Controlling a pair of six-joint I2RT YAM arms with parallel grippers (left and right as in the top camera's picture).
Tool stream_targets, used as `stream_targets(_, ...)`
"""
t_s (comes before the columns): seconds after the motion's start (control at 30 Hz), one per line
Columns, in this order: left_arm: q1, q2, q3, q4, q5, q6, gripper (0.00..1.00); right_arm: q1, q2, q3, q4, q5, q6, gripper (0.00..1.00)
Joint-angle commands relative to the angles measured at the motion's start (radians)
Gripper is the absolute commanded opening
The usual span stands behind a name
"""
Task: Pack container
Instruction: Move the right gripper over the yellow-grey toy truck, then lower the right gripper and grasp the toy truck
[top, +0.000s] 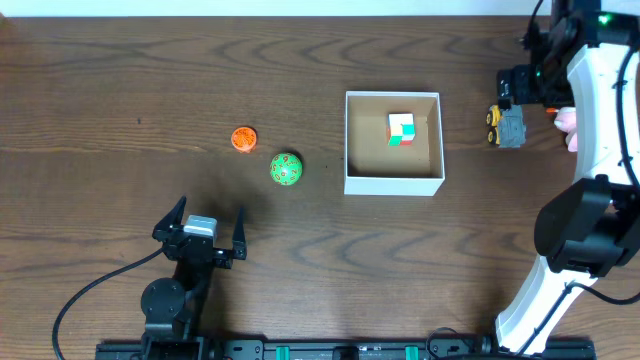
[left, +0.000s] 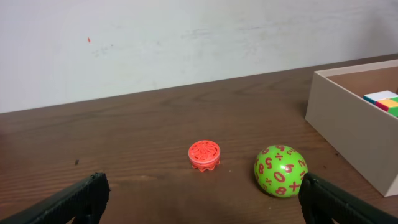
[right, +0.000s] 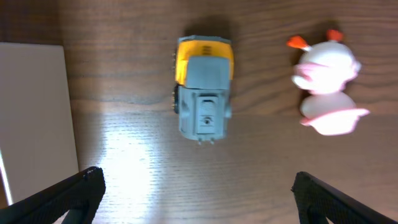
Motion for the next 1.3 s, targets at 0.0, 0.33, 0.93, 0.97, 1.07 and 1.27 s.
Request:
stream_targets(0.0,0.003,-0.005,-0.018,-0.034,0.007,0.009,0.98,-0.007,0.008,-0.057,0.030,-0.010,-0.051,0.99)
stream_targets(0.33,0.003,-0.005,-0.018,-0.034,0.007,0.009,0.98,-0.063,0.009,-0.234,0.159,0.000,-0.066,0.99)
stream_targets(0.93,0.003,-0.005,-0.018,-0.034,0.007,0.009,0.98,-0.082,0.091,-0.267,0.248,-0.068,-0.076,0.99)
stream_targets(0.97,0.003,-0.005,-0.018,-0.034,0.007,0.009,0.98,-0.083,0.100,-0.267,0.251,-0.067,-0.076,0.99)
stream_targets(1.07,0.003,-0.005,-0.018,-0.034,0.007,0.009,0.98,-0.084,0.118,-0.267,0.265,-0.068,-0.076,0.99)
stream_targets(1.27,0.003,-0.005,-0.018,-0.034,0.007,0.009,0.98,-0.083,0.127,-0.267,0.301,-0.079,-0.076,0.99)
